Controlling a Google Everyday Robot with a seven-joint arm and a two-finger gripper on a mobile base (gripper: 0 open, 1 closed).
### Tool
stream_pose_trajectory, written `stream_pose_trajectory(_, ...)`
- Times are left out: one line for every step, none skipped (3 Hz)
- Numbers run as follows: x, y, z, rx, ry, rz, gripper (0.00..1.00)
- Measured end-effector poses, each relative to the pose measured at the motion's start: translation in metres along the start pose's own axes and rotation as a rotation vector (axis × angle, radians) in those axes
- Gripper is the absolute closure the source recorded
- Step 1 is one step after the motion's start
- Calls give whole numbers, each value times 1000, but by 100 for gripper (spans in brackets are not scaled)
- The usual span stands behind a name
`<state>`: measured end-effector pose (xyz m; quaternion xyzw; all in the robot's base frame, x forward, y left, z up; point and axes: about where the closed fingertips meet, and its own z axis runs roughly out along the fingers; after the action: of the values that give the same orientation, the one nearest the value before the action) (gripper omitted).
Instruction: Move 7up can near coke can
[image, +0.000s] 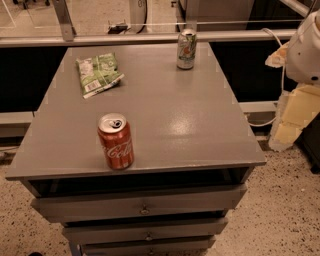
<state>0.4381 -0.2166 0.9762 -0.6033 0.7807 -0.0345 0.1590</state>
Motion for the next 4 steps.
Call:
stream_pose_trajectory(0,0,0,0,0,0,0)
stream_pose_trajectory(0,-2,2,11,-11,7,0)
stream_pose_trajectory(1,-18,15,37,-70,36,0)
stream_pose_trajectory(-10,-53,38,84,-171,57,0)
